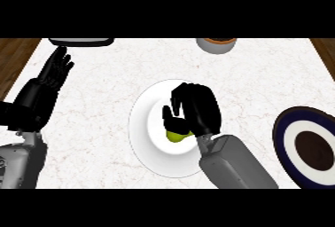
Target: Pick the pear from the plate and place it in the plate
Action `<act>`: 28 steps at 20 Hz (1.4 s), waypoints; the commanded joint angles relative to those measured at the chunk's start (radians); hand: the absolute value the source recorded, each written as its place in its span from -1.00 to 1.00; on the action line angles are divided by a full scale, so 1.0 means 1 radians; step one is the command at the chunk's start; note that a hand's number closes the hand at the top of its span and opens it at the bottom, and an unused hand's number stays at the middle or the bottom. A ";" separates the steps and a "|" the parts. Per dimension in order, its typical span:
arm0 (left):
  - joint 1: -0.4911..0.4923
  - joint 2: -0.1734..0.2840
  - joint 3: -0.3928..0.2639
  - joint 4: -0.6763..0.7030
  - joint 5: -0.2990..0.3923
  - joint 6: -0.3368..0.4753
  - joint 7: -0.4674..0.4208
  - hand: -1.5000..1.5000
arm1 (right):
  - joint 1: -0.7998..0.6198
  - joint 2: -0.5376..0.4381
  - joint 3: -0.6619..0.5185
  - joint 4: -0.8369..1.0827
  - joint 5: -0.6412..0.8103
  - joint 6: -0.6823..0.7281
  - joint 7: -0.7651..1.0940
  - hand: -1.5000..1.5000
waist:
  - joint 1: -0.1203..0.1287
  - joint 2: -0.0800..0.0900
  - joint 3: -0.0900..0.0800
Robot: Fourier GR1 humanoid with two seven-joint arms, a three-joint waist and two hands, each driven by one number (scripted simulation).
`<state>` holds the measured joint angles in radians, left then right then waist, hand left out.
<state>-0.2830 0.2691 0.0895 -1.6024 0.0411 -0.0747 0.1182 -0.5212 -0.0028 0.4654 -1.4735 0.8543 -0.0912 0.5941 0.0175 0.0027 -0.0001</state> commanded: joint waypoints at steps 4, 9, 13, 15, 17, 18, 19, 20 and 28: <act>-0.057 0.001 0.002 0.022 -0.001 -0.013 0.021 0.00 | -0.193 0.003 0.080 0.396 -0.165 -0.244 -0.013 1.00 | 0.011 0.004 0.000; -0.034 -0.044 -0.039 -0.021 -0.024 0.013 0.037 0.00 | -0.239 0.003 0.120 0.567 -0.358 -0.383 -0.079 -1.00 | 0.028 0.008 0.001; -0.024 -0.011 0.006 0.055 0.008 -0.043 -0.040 0.00 | -0.241 0.003 0.123 0.574 -0.513 -0.426 -0.232 -1.00 | 0.020 0.008 0.001; -0.040 -0.044 -0.038 0.035 -0.038 -0.002 -0.005 0.00 | -0.266 0.003 0.162 0.578 -0.586 -0.488 -0.270 -1.00 | 0.028 0.009 0.001; -0.020 -0.023 -0.002 0.022 -0.014 -0.014 -0.004 0.00 | -0.243 0.003 0.116 0.555 -0.595 -0.546 -0.322 -1.00 | 0.015 0.005 0.001; -0.012 0.012 0.023 0.013 0.021 -0.059 -0.017 0.00 | -0.282 0.003 0.126 0.553 -0.637 -0.594 -0.291 -1.00 | 0.031 0.006 0.001; -0.004 -0.059 -0.036 -0.001 -0.053 0.024 -0.018 0.00 | -0.288 0.003 0.067 0.550 -0.639 -0.577 -0.337 -1.00 | 0.013 0.004 0.001; -0.013 -0.027 -0.018 -0.012 -0.033 -0.003 0.018 0.00 | -0.314 0.003 0.066 0.548 -0.666 -0.598 -0.330 -1.00 | 0.016 0.003 0.001; -0.014 0.002 0.043 0.007 0.002 -0.028 0.009 0.00 | -0.171 -0.037 -0.068 0.378 -0.785 -0.552 -0.424 -1.00 | -0.020 -0.004 0.000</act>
<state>-0.3086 0.2637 0.1102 -1.6035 0.0357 -0.0961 0.1420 -0.7164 -0.0085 0.4652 -1.0189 0.1019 -0.6697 0.1588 0.0120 0.0022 0.0006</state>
